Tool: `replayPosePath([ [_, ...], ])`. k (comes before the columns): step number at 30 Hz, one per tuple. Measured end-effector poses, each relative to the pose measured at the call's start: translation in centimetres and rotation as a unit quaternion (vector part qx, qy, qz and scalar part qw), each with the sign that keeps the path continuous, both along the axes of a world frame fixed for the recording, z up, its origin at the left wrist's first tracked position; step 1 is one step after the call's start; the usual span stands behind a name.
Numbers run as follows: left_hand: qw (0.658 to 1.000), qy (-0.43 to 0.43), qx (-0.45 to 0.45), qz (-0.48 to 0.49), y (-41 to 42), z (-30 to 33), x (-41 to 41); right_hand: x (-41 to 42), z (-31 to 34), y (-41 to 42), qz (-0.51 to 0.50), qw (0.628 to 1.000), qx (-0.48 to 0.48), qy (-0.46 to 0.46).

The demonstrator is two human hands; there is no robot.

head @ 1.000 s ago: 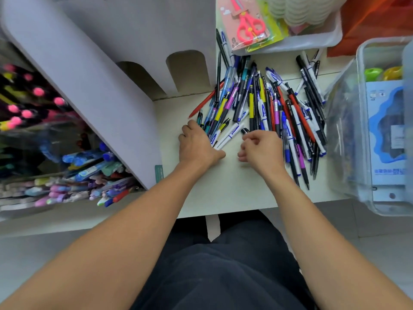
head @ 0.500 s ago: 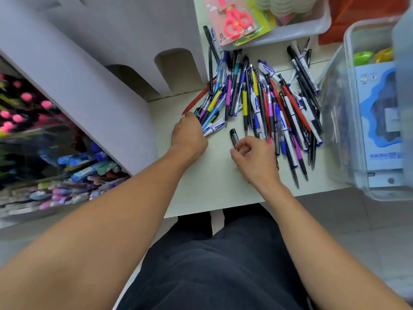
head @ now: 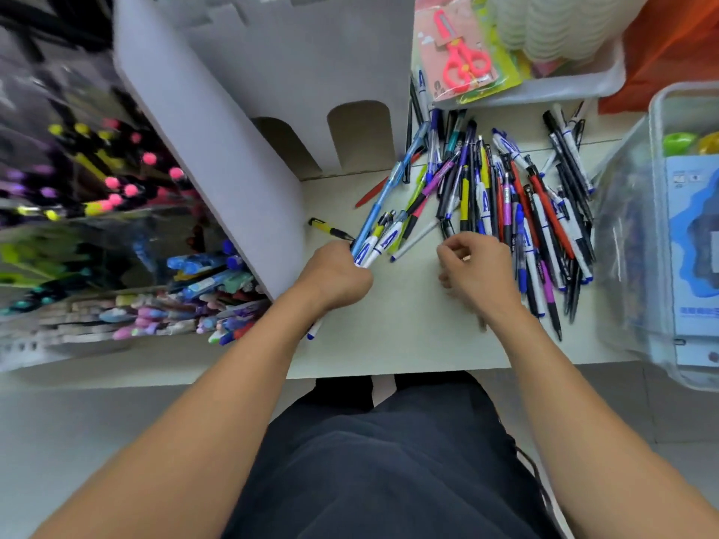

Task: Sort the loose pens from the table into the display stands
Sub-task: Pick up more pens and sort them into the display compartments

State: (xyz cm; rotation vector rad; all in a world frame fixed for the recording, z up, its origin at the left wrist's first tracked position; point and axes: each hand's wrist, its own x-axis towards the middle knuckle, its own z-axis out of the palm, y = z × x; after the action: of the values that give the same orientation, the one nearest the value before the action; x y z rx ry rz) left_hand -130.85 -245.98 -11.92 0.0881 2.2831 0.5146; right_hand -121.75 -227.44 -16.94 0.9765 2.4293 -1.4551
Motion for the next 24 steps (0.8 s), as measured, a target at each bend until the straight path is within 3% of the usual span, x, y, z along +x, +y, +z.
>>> replayPosePath([
  [2,1.000,-0.019,0.024,-0.005,-0.8,0.7,0.3,-0.9,1.8,-0.6,-0.050,0.991,-0.125,0.001],
  [5,0.995,-0.060,0.077,-0.026,-1.7,1.8,0.6,-2.6,4.2,-2.2,-0.109,0.926,-0.360,-0.041],
  [7,0.992,-0.082,0.094,-0.030,-2.3,2.5,0.6,-3.5,5.0,-3.1,-0.096,0.891,-0.441,-0.037],
  [12,0.985,-0.133,0.109,-0.010,-3.5,3.5,0.7,-5.7,7.1,-5.1,-0.108,0.881,-0.453,0.091],
  [16,0.982,-0.141,0.122,-0.028,-3.5,4.3,0.6,-6.7,7.7,-6.1,-0.096,0.910,-0.361,0.181],
  [24,0.987,-0.106,0.122,-0.015,-2.0,5.0,0.1,-7.7,8.3,-4.1,-0.082,0.915,-0.358,0.165],
])
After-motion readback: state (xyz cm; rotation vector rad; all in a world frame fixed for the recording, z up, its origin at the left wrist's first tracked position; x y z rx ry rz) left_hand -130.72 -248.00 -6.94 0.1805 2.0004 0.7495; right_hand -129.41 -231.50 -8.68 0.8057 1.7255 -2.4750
